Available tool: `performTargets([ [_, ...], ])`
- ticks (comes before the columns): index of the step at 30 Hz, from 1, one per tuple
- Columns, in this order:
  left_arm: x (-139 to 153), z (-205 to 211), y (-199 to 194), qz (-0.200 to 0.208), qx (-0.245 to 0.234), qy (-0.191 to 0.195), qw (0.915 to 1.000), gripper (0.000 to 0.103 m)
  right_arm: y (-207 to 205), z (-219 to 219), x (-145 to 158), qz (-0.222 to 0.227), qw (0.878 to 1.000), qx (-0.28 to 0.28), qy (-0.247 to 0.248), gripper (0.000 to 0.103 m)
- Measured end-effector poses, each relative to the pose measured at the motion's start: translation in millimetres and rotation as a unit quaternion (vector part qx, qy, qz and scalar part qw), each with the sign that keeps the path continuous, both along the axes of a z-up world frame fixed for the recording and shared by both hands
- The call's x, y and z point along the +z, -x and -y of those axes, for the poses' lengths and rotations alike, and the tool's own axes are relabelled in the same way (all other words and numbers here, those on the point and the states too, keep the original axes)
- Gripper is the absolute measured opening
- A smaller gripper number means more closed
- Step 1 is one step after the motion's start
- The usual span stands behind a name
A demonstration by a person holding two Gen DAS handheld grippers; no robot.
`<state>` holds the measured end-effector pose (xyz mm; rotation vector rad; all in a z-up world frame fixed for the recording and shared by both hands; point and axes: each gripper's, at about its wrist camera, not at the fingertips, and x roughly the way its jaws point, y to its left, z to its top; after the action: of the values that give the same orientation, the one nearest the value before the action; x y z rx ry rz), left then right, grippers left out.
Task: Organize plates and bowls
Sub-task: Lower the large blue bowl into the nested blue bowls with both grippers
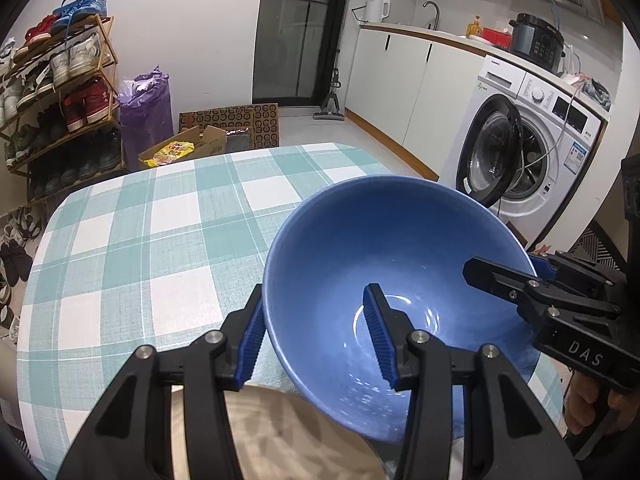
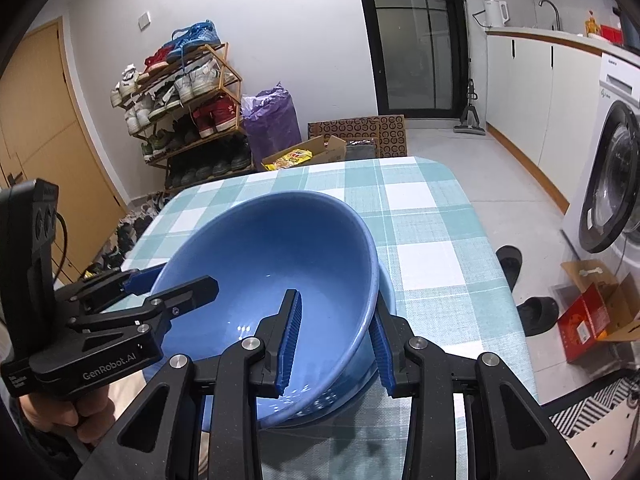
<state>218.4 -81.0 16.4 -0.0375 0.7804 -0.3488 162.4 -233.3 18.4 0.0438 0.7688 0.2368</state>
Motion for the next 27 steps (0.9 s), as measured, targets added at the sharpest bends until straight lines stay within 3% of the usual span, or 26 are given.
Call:
performTargets([
  [27,-13.2,7.9,-5.5,-0.001,-0.004,-0.025,0.9997,0.047,-3.7,-6.4,-24.8,0.012,0.998,-0.003,0.058,0.035],
])
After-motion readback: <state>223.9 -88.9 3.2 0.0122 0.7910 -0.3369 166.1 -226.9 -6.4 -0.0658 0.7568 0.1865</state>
